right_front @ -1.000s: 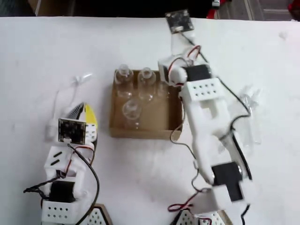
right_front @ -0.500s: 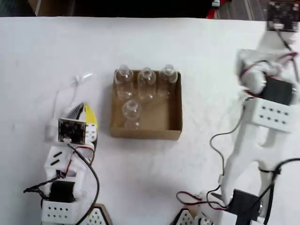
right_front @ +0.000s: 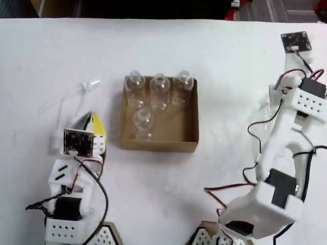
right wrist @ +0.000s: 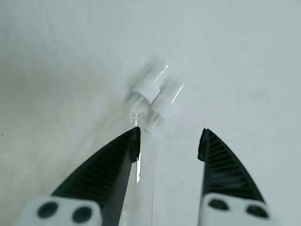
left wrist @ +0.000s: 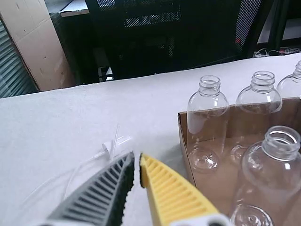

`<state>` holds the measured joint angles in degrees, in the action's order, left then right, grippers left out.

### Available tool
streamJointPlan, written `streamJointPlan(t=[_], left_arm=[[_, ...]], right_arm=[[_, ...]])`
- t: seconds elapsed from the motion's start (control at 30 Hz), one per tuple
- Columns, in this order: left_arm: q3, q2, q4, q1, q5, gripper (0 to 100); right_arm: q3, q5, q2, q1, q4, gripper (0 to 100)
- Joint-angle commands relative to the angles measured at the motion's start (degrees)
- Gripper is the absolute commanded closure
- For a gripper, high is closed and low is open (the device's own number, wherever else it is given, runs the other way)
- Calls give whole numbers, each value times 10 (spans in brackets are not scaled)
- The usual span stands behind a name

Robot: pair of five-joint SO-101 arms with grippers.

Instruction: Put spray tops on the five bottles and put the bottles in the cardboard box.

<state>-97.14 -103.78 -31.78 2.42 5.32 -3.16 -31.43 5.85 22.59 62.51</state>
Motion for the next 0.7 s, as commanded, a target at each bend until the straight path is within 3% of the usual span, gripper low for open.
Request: streamJointPlan(t=[0.0, 0.67], left_arm=[[2, -7, 5, -7, 6, 976], [2, -7, 10, -7, 6, 976]], right_arm=[[-47, -11, 27, -26, 22, 815], [-216, -11, 279, -44, 72, 815]])
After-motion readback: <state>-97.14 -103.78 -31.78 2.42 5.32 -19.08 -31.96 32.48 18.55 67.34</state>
